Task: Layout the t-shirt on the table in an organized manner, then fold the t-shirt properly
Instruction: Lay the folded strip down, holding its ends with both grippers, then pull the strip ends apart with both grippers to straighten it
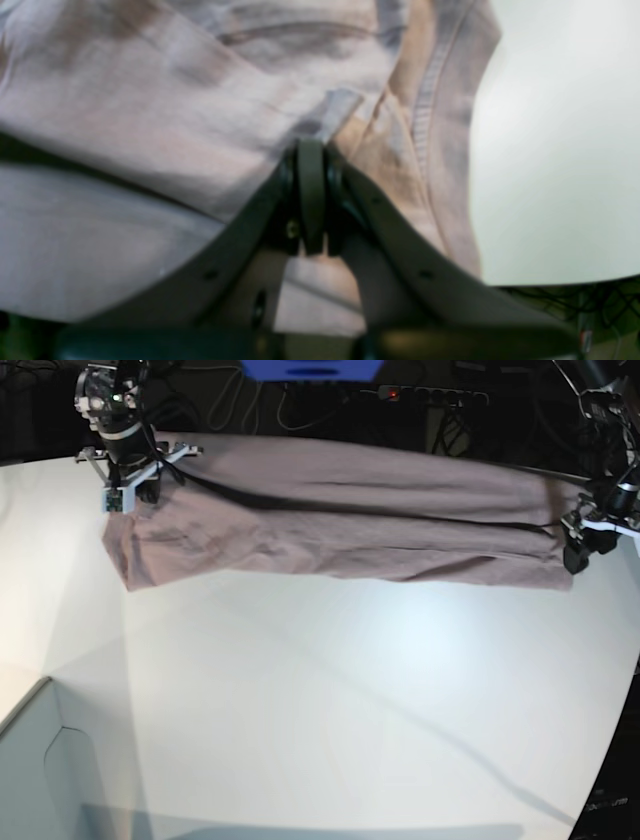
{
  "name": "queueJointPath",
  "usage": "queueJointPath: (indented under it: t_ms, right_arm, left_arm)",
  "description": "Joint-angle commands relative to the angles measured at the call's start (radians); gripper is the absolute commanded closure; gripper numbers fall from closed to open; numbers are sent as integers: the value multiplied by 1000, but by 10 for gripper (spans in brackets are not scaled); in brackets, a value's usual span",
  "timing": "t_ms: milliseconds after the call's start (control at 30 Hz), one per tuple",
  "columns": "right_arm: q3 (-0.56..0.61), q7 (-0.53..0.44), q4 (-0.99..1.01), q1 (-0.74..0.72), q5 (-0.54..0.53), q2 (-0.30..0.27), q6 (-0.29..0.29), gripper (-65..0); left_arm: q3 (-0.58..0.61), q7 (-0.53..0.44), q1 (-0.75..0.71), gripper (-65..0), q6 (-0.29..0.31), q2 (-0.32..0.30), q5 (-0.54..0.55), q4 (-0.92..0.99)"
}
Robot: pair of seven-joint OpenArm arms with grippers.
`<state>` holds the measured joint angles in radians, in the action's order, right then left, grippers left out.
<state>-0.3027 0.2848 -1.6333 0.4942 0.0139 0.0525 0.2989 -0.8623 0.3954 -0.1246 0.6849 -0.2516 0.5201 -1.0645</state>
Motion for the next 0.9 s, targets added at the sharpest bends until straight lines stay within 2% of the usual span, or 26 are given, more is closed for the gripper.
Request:
queueJointPath:
  t_ms: [0, 167, 367, 667, 867]
  right_arm:
    - [-5, -25, -34, 10, -9, -3, 0, 0]
    - [6, -28, -187, 87, -9, 13, 0, 0]
    - [73, -28, -330, 177, -9, 30, 0, 0]
    - [184, -29, -361, 245, -9, 23, 0, 0]
    - [253, -25, -354, 268, -9, -36, 0, 0]
  left_arm:
    - [-4, -20, 6, -513, 13, -19, 18, -13]
    - [-4, -20, 6, -513, 13, -18, 18, -13]
    - [-4, -20, 18, -513, 13, -16, 18, -13]
    - [-4, -20, 24, -513, 13, -16, 16, -12]
    - [-4, -20, 24, -513, 13, -19, 16, -12]
